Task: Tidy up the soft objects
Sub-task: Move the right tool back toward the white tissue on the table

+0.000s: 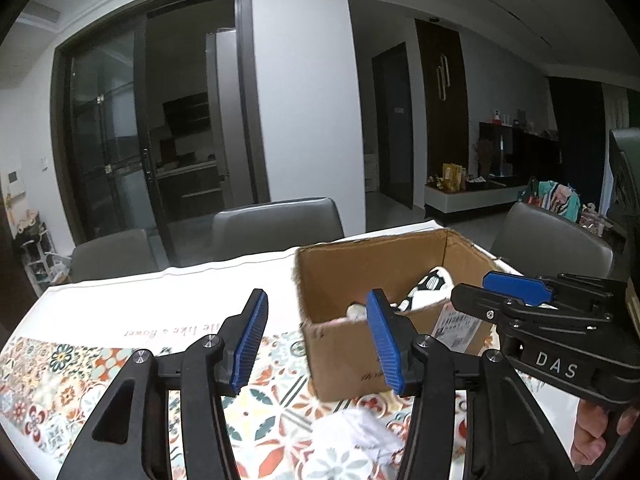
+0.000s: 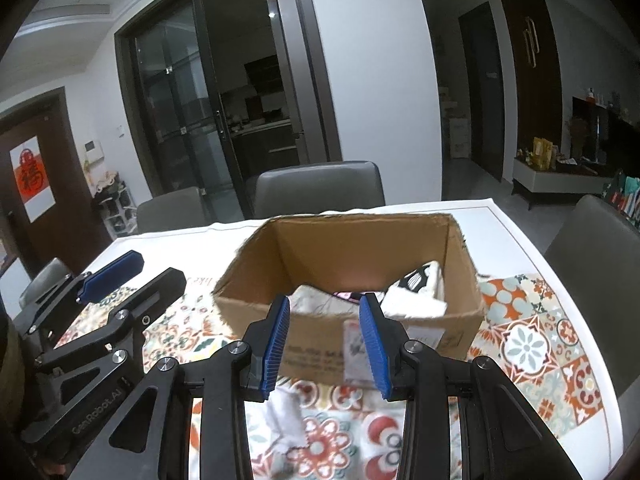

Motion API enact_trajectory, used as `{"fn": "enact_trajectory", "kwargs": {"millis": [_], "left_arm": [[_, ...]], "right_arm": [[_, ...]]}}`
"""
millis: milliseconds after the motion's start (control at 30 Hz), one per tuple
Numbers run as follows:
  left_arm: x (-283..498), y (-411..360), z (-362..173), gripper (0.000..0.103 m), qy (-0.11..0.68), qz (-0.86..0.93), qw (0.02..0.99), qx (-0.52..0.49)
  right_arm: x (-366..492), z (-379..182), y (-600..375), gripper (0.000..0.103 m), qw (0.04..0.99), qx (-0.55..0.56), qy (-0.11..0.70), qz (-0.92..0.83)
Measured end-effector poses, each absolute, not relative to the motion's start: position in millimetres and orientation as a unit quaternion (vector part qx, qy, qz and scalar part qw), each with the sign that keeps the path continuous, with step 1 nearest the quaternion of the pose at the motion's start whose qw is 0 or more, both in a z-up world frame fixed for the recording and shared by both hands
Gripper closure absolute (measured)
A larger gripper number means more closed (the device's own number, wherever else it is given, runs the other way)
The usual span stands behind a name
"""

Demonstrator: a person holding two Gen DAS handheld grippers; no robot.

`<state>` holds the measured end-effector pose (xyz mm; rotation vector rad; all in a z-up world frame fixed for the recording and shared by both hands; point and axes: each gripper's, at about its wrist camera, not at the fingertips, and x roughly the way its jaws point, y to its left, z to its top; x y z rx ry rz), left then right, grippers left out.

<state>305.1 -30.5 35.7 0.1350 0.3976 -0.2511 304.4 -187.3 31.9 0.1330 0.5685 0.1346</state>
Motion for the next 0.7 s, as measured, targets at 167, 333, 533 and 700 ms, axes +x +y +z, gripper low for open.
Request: {"fn": "enact_trajectory", "kwargs": {"millis": [167, 333, 533, 700], "left_arm": [[289, -15, 27, 0.050, 0.206, -0.106, 0.970, 0.065], [277, 1, 17, 0.049, 0.224, -0.089, 0.969, 0.055], [268, 15, 3, 0.046, 0.242, -0.069, 0.967, 0.051], [265, 22, -10, 0.043, 0.263, -0.060, 0.962, 0.049]], "right_arm": [[292, 26, -173, 0.065, 0.953, 0.059, 0.287, 0.074], [284, 18, -159, 0.065, 0.950, 0.053, 0.297, 0.083], [279, 8, -142, 0.065, 0.946, 0.047, 0.306, 0.091], [280, -7, -132, 0.064, 0.939, 0.050, 0.325, 0.099]]}}
